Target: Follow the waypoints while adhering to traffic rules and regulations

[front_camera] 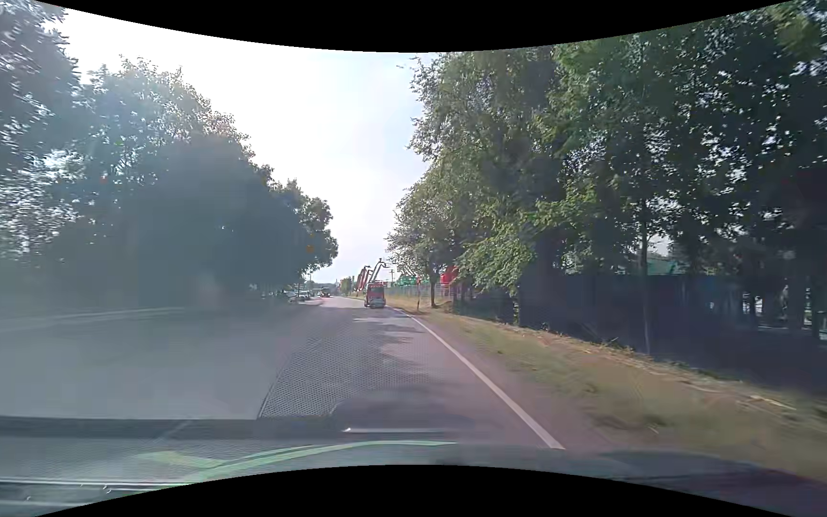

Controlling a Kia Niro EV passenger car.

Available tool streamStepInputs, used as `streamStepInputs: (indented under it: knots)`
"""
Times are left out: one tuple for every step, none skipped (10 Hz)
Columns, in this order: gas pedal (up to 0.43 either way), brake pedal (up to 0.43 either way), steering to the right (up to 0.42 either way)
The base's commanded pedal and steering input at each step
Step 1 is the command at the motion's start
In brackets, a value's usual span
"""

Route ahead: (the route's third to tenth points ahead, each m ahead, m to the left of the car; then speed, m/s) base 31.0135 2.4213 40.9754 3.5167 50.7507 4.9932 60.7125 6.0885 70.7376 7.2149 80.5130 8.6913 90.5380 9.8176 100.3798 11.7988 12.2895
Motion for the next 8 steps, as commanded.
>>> streamStepInputs:
  knots:
    - [0.087, 0.0, -0.016]
    - [0.087, 0.0, -0.017]
    - [0.087, 0.0, -0.017]
    - [0.087, 0.0, -0.017]
    - [0.087, 0.0, -0.017]
    - [0.087, 0.0, -0.016]
    - [0.087, 0.0, -0.016]
    - [0.087, 0.0, -0.016]
